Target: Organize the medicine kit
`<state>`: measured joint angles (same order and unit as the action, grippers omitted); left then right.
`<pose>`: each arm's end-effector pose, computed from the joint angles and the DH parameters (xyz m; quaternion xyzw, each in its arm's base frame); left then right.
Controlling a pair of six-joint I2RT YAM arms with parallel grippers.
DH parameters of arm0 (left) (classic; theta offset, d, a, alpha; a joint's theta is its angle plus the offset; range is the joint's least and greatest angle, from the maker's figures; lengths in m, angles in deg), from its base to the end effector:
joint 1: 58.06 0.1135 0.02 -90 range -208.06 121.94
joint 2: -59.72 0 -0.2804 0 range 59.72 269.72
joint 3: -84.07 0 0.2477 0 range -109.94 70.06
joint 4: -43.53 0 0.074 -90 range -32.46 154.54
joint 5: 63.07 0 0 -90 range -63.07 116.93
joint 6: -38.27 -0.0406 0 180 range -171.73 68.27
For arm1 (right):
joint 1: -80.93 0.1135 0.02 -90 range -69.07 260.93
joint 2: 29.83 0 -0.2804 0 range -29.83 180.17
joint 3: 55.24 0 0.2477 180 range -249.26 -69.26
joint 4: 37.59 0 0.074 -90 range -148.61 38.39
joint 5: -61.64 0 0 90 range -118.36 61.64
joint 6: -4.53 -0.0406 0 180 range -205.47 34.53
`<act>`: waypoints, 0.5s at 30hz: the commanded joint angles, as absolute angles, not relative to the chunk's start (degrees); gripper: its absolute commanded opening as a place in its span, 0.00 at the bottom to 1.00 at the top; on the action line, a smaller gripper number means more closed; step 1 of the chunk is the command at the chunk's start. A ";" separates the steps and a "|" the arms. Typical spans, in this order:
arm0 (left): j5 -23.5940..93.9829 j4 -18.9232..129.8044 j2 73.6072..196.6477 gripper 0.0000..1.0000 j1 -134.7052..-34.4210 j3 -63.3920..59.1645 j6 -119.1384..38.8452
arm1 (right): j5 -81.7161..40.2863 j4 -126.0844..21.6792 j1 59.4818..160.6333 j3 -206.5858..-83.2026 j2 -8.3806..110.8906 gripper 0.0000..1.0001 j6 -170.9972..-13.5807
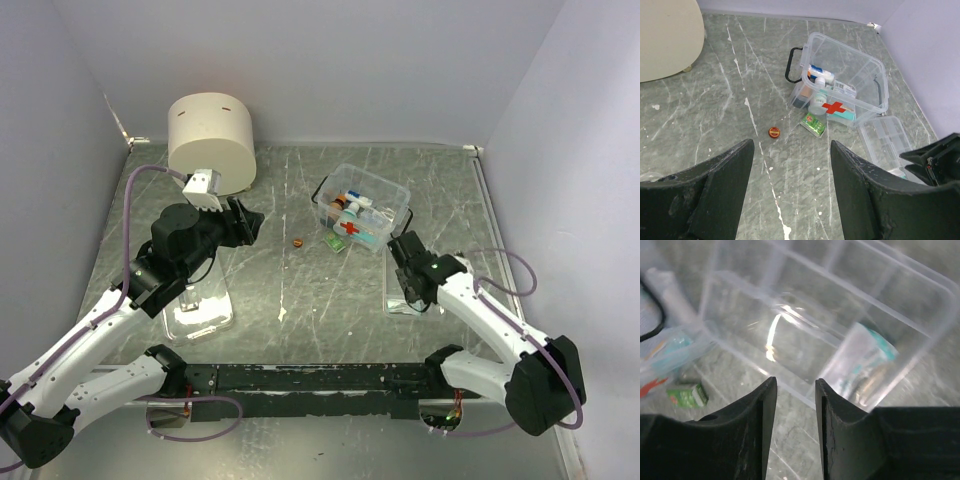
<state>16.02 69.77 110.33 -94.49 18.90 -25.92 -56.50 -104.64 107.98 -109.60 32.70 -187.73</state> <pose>0.1601 -0.1086 0.3694 0.0117 0.7741 -0.2618 0.5763 0.1546 0.0575 0.2209 0.6118 0.7430 0.0096 0.2713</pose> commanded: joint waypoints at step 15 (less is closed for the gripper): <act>15.76 69.54 111.63 0.73 -94.36 18.40 -25.75 | -45.43 -57.56 118.38 -116.37 46.36 0.38 -108.89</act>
